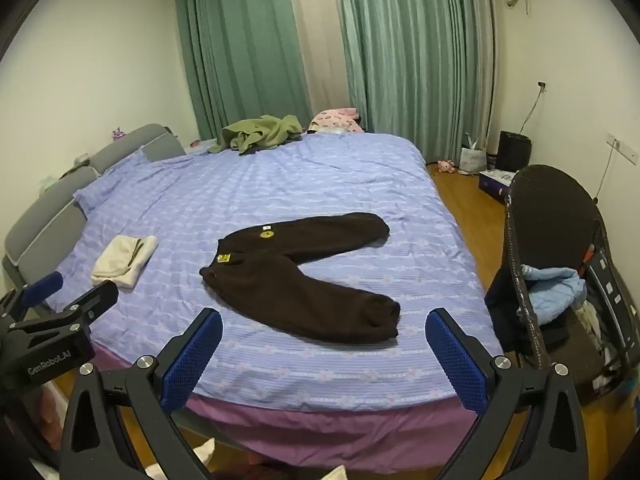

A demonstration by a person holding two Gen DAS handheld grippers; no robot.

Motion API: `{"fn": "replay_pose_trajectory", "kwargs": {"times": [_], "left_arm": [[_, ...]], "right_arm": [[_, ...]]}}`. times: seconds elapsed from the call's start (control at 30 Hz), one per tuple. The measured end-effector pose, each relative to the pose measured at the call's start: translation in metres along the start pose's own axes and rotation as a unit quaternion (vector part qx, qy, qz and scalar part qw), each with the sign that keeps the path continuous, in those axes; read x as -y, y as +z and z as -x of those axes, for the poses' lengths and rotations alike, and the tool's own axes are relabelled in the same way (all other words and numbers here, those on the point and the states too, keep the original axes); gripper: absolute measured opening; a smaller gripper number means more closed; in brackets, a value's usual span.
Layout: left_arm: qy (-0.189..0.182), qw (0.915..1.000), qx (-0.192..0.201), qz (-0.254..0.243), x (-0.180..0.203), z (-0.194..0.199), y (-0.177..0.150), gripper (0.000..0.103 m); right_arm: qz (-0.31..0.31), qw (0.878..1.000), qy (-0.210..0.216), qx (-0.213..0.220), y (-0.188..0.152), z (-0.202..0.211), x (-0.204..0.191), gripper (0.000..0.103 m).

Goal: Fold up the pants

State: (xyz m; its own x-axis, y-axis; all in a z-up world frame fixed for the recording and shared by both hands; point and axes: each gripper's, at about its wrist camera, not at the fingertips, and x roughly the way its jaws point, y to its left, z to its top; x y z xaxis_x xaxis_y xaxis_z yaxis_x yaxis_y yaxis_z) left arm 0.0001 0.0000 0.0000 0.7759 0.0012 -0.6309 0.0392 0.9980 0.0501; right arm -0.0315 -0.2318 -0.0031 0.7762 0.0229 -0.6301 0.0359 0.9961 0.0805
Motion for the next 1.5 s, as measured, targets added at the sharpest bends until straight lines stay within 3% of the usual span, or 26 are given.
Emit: {"fn": "replay_pose_trajectory", "kwargs": {"times": [1.5], "left_arm": [[-0.007, 0.9997, 0.021, 0.008, 0.007, 0.004, 0.009, 0.103]], "right_arm": [[-0.012, 1.000, 0.012, -0.001, -0.002, -0.004, 0.001, 0.103]]}}
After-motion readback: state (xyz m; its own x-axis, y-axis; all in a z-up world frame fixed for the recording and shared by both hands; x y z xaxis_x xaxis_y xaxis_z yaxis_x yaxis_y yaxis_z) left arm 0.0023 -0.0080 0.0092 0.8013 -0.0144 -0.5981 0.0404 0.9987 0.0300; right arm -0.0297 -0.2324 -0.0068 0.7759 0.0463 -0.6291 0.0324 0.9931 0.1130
